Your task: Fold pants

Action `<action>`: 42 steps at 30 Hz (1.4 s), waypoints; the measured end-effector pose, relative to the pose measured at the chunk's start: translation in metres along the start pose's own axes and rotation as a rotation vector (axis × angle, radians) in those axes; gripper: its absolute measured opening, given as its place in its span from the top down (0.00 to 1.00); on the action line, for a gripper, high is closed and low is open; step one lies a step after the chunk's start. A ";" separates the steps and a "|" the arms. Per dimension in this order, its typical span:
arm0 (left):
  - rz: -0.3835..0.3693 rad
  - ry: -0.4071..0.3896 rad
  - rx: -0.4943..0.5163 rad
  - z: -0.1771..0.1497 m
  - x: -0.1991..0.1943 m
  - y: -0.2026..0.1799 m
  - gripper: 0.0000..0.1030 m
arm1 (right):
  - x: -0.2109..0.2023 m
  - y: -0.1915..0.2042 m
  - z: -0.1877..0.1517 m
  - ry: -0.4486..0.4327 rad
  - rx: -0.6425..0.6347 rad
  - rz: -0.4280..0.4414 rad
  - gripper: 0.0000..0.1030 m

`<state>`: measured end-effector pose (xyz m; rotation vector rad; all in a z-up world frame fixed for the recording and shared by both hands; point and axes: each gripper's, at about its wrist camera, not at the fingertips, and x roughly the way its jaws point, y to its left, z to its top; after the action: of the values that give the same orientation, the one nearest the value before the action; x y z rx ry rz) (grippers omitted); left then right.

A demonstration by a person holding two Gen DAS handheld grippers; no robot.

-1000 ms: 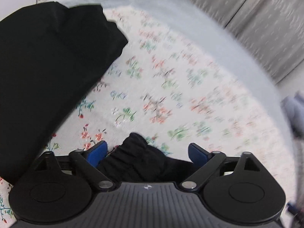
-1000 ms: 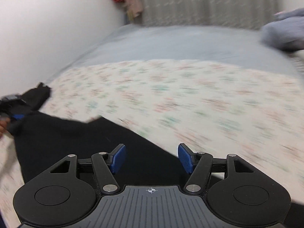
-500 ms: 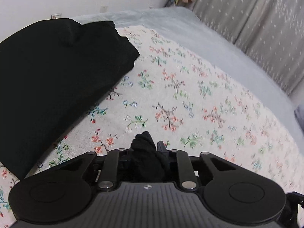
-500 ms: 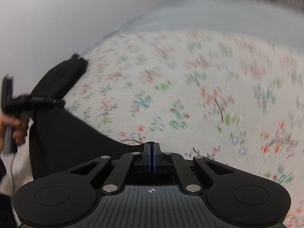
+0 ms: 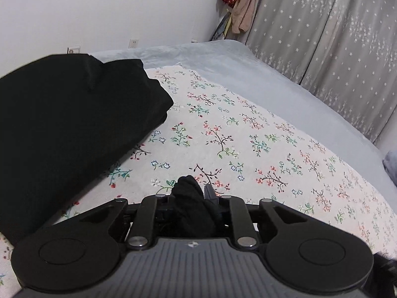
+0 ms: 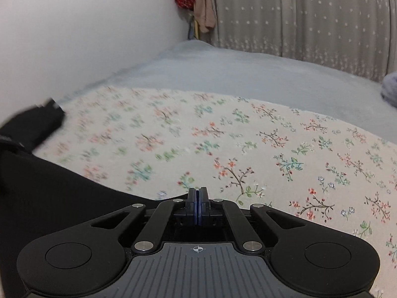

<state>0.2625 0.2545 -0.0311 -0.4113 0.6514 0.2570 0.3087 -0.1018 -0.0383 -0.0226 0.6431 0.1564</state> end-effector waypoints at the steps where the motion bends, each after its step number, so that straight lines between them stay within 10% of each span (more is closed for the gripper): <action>1: -0.015 0.003 -0.008 0.000 0.000 0.001 0.67 | 0.007 0.007 -0.004 0.009 -0.030 -0.034 1.00; 6: -0.070 0.067 -0.091 0.009 -0.006 0.022 0.32 | 0.031 0.020 -0.020 0.063 -0.065 -0.150 0.98; 10: -0.122 0.023 -0.300 0.024 -0.029 0.063 0.22 | 0.005 0.038 -0.009 0.050 -0.112 -0.200 0.66; 13: -0.128 0.031 -0.355 0.026 -0.043 0.082 0.22 | -0.046 0.076 -0.008 -0.080 -0.209 -0.099 0.32; 26: -0.066 0.117 -0.438 0.003 -0.070 0.151 0.26 | -0.047 0.317 -0.017 -0.096 -0.702 0.351 0.24; 29: -0.114 0.145 -0.456 -0.001 -0.072 0.155 0.26 | -0.010 0.353 -0.014 -0.036 -0.729 0.296 0.29; 31: -0.144 0.174 -0.470 -0.003 -0.069 0.154 0.26 | 0.012 0.361 -0.011 0.001 -0.732 0.194 0.83; 38: -0.300 0.321 -0.602 -0.025 -0.045 0.145 0.29 | -0.005 0.300 0.042 -0.092 -0.316 0.223 0.87; 42: -0.316 0.305 -0.574 -0.028 -0.037 0.126 0.27 | -0.014 0.289 0.053 -0.108 -0.292 0.225 0.87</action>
<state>0.1742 0.3499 -0.0636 -1.1102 0.7952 0.0734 0.2851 0.1856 0.0200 -0.2221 0.5100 0.4652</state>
